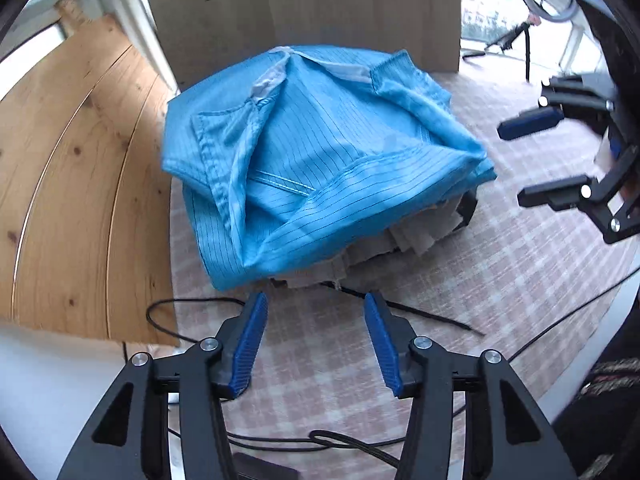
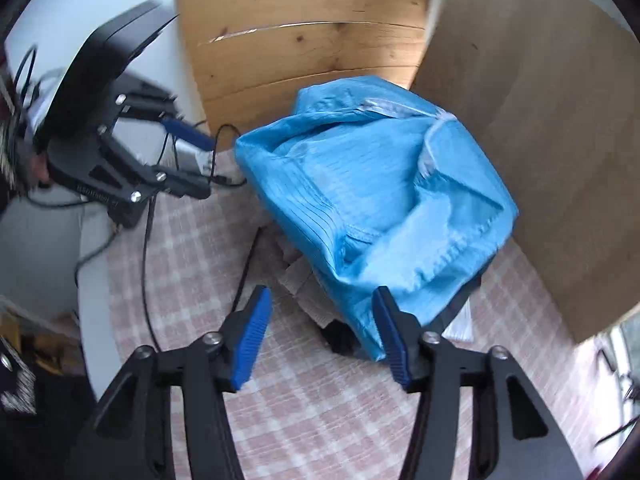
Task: Fold clothes
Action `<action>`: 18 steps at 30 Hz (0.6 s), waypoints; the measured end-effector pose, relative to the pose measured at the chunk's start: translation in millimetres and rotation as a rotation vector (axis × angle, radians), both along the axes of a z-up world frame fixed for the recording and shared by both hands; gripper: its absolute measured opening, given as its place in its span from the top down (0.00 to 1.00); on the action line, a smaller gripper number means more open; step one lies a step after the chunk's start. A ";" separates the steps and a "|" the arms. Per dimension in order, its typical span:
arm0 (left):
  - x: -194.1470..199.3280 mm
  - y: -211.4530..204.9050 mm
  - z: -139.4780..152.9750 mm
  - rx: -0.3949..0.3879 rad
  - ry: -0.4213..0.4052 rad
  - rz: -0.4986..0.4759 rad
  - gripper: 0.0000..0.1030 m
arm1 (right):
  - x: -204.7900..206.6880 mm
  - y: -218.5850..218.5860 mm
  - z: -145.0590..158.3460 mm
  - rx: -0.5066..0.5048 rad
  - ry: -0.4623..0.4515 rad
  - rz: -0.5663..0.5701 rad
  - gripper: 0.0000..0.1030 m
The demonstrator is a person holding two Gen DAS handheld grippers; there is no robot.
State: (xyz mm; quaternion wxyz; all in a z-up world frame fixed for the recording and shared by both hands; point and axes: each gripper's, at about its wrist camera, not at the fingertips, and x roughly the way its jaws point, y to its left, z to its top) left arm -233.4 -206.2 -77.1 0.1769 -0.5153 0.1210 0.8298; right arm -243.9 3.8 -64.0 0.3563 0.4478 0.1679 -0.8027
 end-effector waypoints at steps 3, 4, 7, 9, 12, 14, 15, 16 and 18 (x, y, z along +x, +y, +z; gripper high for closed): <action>15.3 -1.2 8.1 0.087 -0.027 0.104 0.44 | 1.1 33.0 0.2 -0.080 -0.096 -0.161 0.46; 20.6 1.2 10.2 0.107 -0.028 0.133 0.43 | 3.4 42.6 -1.6 -0.092 -0.117 -0.215 0.45; 32.4 10.5 16.2 0.167 -0.016 0.214 0.41 | 17.2 66.0 -5.6 -0.104 -0.131 -0.353 0.45; 36.8 17.9 20.2 0.207 0.002 0.264 0.36 | 28.9 76.6 -6.7 -0.074 -0.102 -0.420 0.45; 53.9 31.1 25.5 0.239 0.023 0.316 0.32 | 44.6 88.1 -6.0 -0.025 -0.095 -0.483 0.45; 66.4 43.3 28.0 0.188 0.035 0.317 0.32 | 57.3 94.2 1.4 -0.025 -0.075 -0.510 0.45; 72.7 49.5 29.3 0.163 0.041 0.317 0.32 | 63.4 96.2 6.2 -0.030 -0.062 -0.523 0.45; 79.5 55.5 31.2 0.133 0.051 0.317 0.32 | 69.2 97.7 11.5 -0.039 -0.050 -0.535 0.45; 94.3 64.2 38.0 0.090 0.078 0.322 0.31 | 80.0 98.9 22.1 -0.052 -0.028 -0.554 0.42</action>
